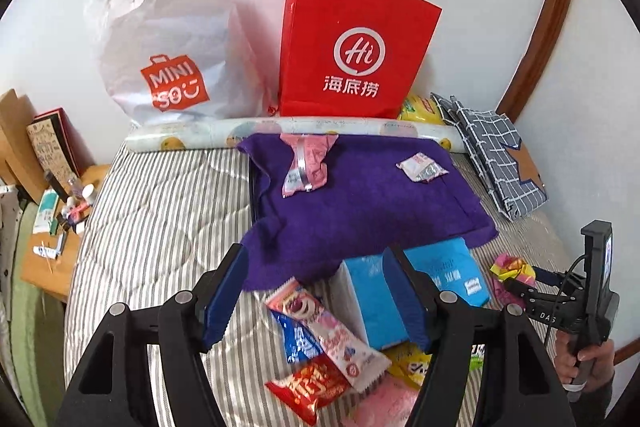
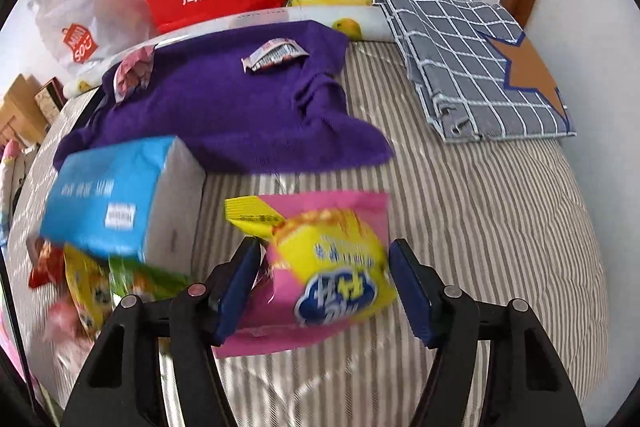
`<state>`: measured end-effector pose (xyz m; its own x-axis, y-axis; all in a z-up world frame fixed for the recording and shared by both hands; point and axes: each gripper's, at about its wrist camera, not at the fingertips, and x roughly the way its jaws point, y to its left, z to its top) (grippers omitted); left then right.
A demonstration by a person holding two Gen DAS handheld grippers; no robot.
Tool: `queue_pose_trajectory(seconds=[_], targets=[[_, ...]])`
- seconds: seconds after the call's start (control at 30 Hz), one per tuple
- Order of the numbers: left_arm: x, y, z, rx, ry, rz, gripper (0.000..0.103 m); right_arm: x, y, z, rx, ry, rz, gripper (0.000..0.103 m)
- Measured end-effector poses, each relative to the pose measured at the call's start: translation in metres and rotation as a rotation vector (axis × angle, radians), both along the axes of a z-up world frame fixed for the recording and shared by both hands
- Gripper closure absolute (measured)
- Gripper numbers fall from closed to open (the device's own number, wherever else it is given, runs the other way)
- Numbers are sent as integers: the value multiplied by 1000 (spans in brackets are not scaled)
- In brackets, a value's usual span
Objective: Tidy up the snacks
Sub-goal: 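Grasp the pink-yellow chip bag with the right tool and lift it, then grasp the pink-white bear-print packet with the left tool while the right tool holds the chip bag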
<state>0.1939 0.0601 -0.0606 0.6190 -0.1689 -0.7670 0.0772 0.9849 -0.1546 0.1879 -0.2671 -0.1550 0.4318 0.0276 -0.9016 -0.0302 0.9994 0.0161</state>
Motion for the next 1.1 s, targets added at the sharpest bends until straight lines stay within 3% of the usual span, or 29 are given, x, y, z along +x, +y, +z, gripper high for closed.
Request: queue_pose_trajectory(seconds=[0.2,0.33,0.43,0.67,0.9,0.97,1.07,1.1], targets=[[-12,10,-13,-8,32,30,34,0,-5,-7,31,-13,8,33],[-21,21,-23,-5,53,60,35,-6,1,-7,-8,-43,33,40],[-23,25,-35,-29,83,67,35,-14,-1,-4,33,-59,24,41],[-11,18,-60,-93,143,67,35,-38,-8,17,83,-121,4,41],[14,8,-86,-112,209,72,37,-51,-11,17,96,-119,-2,41],[18,8,-94,-112,242,76,56,-53,-10,15,91,-113,1,41],[19,7,-103,-148,267,43,74,-54,-7,15,71,-114,14,41],[17,7,-102,-143,260,39,75,-55,-6,16,69,-115,17,41]])
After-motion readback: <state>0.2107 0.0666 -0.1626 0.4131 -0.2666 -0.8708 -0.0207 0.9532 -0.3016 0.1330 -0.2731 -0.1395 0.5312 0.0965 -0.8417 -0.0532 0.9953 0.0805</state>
